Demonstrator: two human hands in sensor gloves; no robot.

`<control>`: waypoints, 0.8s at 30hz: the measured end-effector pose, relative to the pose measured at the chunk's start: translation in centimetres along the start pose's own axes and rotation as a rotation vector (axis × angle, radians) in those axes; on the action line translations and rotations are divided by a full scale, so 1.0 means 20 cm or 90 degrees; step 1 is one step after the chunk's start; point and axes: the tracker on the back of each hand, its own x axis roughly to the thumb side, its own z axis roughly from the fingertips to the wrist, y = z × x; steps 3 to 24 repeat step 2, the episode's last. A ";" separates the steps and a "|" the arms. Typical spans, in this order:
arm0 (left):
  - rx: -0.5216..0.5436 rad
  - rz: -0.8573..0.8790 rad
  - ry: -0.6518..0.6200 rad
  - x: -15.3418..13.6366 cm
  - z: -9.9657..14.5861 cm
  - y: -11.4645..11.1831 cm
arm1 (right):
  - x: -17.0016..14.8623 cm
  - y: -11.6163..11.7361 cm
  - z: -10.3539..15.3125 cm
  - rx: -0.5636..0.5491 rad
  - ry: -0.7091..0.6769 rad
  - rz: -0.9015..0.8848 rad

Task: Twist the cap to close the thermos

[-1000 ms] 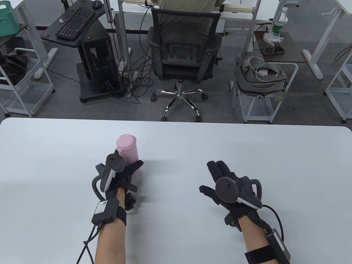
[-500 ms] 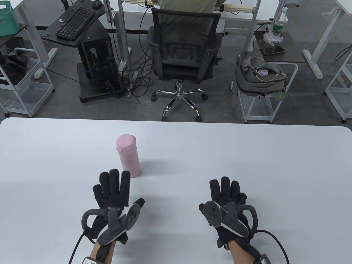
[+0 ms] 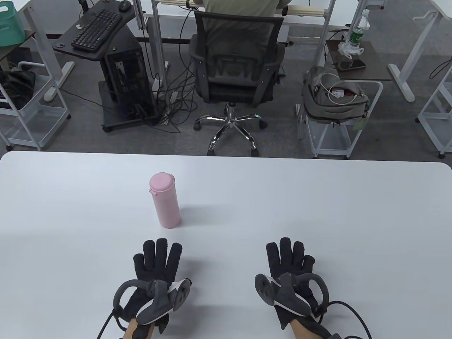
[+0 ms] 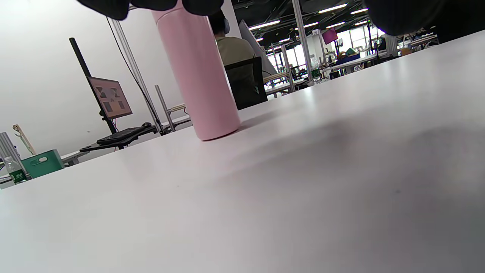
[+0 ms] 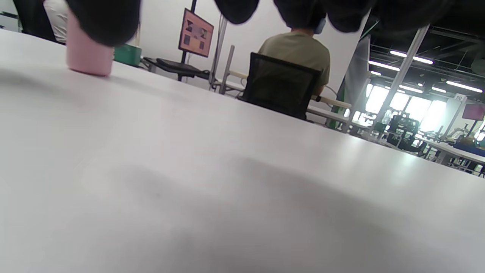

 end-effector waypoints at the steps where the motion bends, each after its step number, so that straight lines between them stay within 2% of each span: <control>1: -0.001 -0.002 -0.001 0.00 0.00 0.00 | 0.00 0.00 0.00 0.002 -0.001 -0.002; 24: -0.006 -0.001 -0.002 0.00 -0.01 -0.01 | 0.00 0.00 0.00 0.004 -0.002 -0.006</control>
